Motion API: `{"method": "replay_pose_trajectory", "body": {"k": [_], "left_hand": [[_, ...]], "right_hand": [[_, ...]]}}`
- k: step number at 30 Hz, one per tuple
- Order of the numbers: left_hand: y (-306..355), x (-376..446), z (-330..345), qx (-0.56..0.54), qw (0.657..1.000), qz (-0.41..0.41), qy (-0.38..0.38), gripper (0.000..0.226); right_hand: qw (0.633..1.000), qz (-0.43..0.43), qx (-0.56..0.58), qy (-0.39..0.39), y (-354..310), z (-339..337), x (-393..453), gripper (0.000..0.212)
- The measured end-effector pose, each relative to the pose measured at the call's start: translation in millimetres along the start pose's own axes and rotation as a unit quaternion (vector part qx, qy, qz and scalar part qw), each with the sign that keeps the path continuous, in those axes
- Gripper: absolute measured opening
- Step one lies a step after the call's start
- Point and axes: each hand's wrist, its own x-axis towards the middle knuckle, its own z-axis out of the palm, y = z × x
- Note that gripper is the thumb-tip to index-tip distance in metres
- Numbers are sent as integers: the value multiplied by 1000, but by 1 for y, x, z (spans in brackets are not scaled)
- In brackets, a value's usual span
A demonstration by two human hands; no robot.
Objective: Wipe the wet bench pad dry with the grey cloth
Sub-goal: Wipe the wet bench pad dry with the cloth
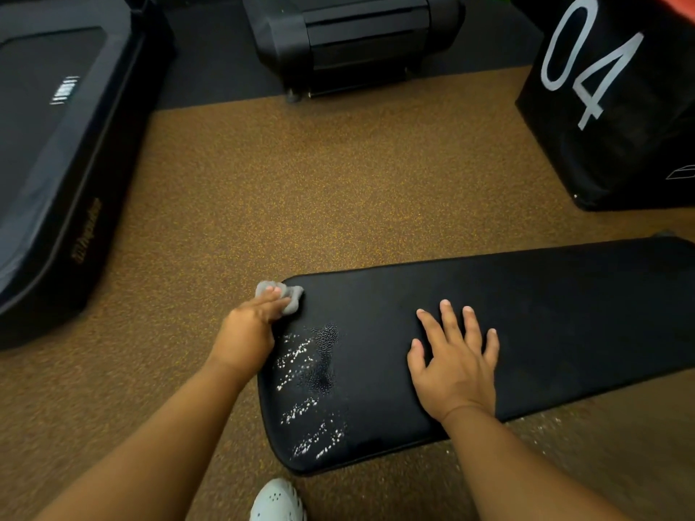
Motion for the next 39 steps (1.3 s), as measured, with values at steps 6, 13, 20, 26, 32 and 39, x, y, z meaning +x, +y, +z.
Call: {"method": "replay_pose_trajectory", "body": {"k": [6, 13, 20, 26, 32, 39], "left_hand": [[-5, -31, 5, -4, 999, 44, 13, 56], [33, 34, 0, -59, 974, -217, 33, 28], [63, 74, 16, -28, 994, -103, -39, 21], [80, 85, 35, -7, 983, 95, -160, 27], [36, 82, 12, 35, 988, 47, -143, 41], [3, 75, -11, -25, 973, -168, -156, 26]], "right_hand": [[1000, -3, -4, 1, 1, 0, 1, 53], [1000, -3, 1, 4, -1, -2, 1, 54], [1000, -2, 2, 1, -1, -2, 0, 54], [1000, -1, -1, 0, 0, -1, 1, 52], [1000, -2, 3, -3, 0, -1, 0, 54], [1000, -3, 5, -5, 1, -1, 1, 53]]}}
